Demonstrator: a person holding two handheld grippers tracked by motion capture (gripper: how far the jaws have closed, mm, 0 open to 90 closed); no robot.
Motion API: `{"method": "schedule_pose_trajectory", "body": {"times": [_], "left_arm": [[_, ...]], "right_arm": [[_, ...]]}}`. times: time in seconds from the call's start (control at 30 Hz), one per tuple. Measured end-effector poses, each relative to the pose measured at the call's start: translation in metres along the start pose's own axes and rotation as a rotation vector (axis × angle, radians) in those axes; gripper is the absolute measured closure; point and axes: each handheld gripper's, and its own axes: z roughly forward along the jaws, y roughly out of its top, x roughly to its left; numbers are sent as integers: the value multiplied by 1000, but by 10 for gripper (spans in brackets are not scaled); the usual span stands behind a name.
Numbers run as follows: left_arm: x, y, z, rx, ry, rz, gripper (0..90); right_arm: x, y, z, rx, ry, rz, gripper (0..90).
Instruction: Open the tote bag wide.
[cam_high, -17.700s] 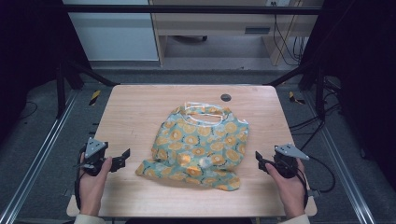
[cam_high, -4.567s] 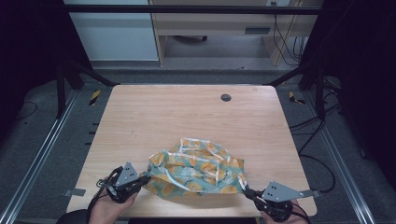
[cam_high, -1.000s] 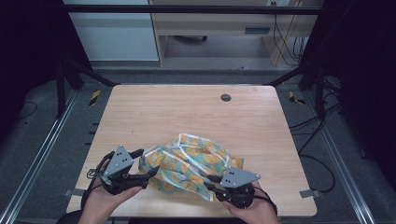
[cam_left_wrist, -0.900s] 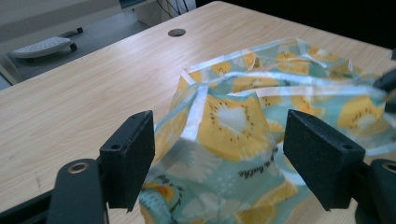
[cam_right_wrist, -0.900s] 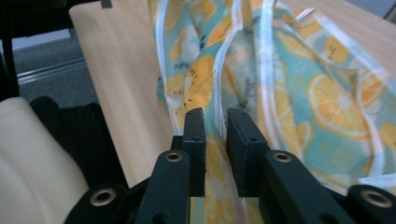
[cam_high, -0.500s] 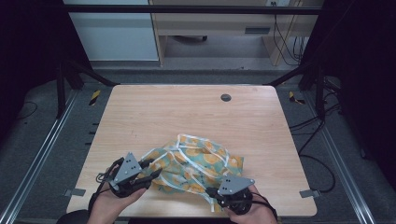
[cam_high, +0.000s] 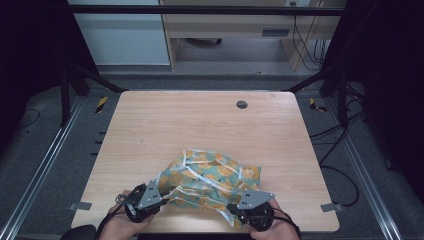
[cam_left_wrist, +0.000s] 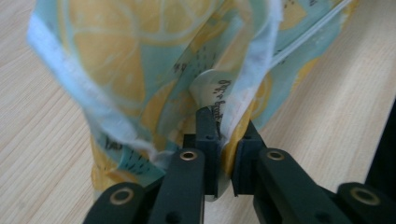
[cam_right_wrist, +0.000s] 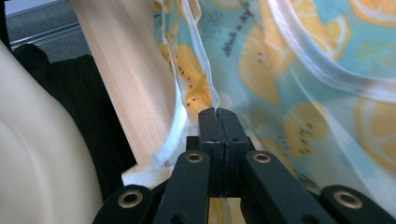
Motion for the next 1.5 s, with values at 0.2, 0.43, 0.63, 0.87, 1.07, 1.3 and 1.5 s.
{"method": "schedule_pose_trajectory", "body": {"times": [0.2,0.43,0.63,0.87,1.07,1.3,1.5], "left_arm": [[7,-7,0,17,48,-37,874],[5,-7,-2,-13,39,-60,730],[2,-4,-10,-82,30,-85,464],[1,0,-20,-158,10,-99,332],[-2,4,-23,-184,4,-98,302],[-7,10,-27,-208,-13,-93,288],[-7,15,-31,-228,-19,-104,273]], "right_arm": [[-5,-8,-6,-4,-35,18,900],[-2,-7,-13,-53,-4,12,844],[4,9,-28,-105,-20,-11,707],[-2,32,-37,-157,-50,-21,603],[-2,49,-13,-115,-87,-53,436],[2,56,14,-60,-159,-99,352],[0,62,19,-21,-201,-147,720]]}}
